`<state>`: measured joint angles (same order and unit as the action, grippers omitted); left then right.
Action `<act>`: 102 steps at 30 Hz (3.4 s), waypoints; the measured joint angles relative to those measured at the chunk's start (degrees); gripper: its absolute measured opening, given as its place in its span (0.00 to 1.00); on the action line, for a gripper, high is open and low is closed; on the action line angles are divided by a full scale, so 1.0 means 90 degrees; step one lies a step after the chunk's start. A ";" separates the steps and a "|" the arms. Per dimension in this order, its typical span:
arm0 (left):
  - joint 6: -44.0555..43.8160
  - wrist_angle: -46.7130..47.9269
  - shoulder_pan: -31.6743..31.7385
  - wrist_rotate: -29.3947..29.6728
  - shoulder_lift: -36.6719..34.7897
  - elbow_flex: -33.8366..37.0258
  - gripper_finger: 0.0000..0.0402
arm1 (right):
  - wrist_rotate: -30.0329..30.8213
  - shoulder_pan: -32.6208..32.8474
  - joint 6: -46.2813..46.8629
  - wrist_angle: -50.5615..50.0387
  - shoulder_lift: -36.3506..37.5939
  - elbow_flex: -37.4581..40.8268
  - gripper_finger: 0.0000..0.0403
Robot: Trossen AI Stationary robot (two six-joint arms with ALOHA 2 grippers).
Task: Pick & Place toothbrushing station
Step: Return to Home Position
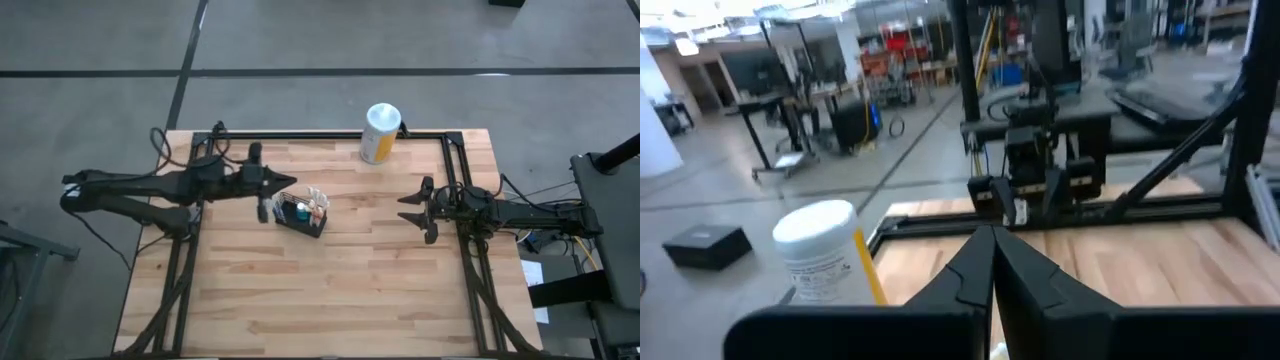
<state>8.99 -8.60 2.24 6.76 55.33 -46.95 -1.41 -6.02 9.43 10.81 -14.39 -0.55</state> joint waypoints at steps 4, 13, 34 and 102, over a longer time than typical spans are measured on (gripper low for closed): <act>-0.0126 -0.0583 0.0002 -0.0075 -0.0649 0.0823 0.03 | 0.0000 0.0000 0.0000 -0.0002 0.0000 -0.0001 0.50; -0.0378 -0.1517 0.0000 -0.0194 -0.2357 0.2566 0.03 | 0.0001 -0.0001 0.0000 -0.0001 0.0000 -0.0001 0.50; -0.0430 -0.1461 0.0000 -0.1215 -0.6022 0.4744 0.03 | 0.0002 -0.0002 0.0000 0.0000 0.0002 0.0001 0.50; -0.1431 0.0532 -0.0002 -0.1413 -0.6132 0.5180 0.03 | 0.0002 0.0000 0.0000 -0.0005 0.0002 0.0000 0.50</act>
<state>-3.89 -3.81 2.22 -5.96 0.15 -0.34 -1.39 -6.02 9.43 10.76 -14.37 -0.55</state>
